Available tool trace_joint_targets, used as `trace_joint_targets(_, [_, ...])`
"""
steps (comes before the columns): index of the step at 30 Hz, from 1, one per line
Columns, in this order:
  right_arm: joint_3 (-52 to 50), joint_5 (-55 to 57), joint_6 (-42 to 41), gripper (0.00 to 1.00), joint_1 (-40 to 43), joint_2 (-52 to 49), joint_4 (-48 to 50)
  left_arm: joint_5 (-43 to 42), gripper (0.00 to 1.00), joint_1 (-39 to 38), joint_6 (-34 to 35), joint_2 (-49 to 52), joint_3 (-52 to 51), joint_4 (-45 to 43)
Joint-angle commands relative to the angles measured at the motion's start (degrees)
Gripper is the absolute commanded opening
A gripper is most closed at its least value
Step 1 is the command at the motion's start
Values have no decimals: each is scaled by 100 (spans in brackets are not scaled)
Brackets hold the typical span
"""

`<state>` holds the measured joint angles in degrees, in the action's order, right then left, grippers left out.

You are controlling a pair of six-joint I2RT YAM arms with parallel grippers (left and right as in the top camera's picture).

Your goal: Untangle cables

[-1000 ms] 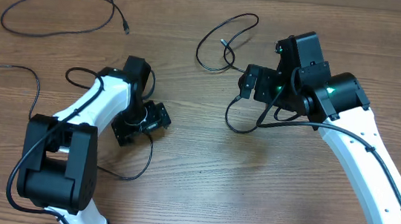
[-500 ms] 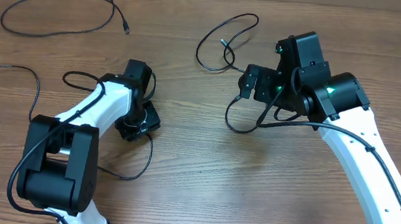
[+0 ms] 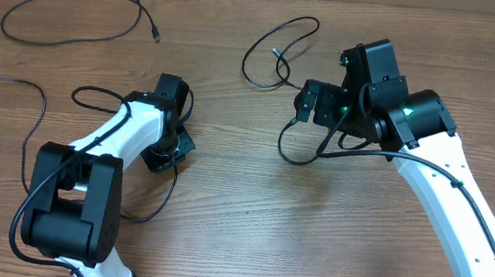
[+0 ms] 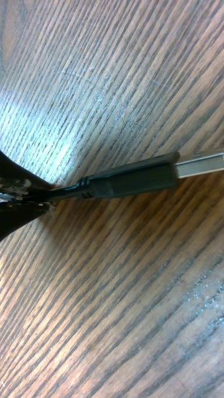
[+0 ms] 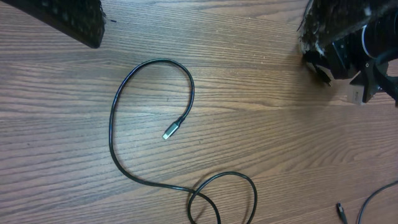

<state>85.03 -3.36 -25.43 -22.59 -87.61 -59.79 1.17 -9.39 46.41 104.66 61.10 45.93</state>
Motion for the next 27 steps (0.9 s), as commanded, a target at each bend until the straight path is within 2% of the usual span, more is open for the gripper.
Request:
trace_joint_targets(1, [44, 74, 35, 100, 17, 4, 7, 39, 4, 127, 31, -24, 186, 181])
trace_joint_targets(5, [44, 74, 33, 100, 17, 4, 7, -431, 4, 535, -11, -76, 1257, 916])
trace_joint_targets(6, [44, 74, 35, 100, 17, 4, 7, -776, 4, 748, -13, -76, 1740, 1130])
trace_joint_targets(9, [44, 74, 35, 100, 17, 4, 7, -1690, 4, 1202, -4, -76, 2463, 1191])
trace_joint_targets(11, [44, 74, 35, 100, 17, 4, 7, -2162, 4, 1611, 387, -76, 2855, 1193])
trace_joint_targets(13, [44, 76, 35, 100, 17, 4, 7, -2159, 4, 1934, 890, -76, 3018, 1165])
trace_joint_targets(17, [44, 74, 35, 100, 17, 4, 7, -2396, 4, 2586, 2577, -76, 3029, 1062])
trace_joint_targets(19, [44, 74, 35, 100, 17, 4, 7, -2658, 4, 2811, 3018, -76, 3029, 859])
trace_joint_targets(23, [44, 74, 35, 100, 17, 4, 7, -2428, 5, 3049, 3233, -76, 3029, 138])
trace_joint_targets(27, [44, 74, 35, 100, 17, 4, 7, -1788, 4, 3254, 3661, -76, 3029, 0])
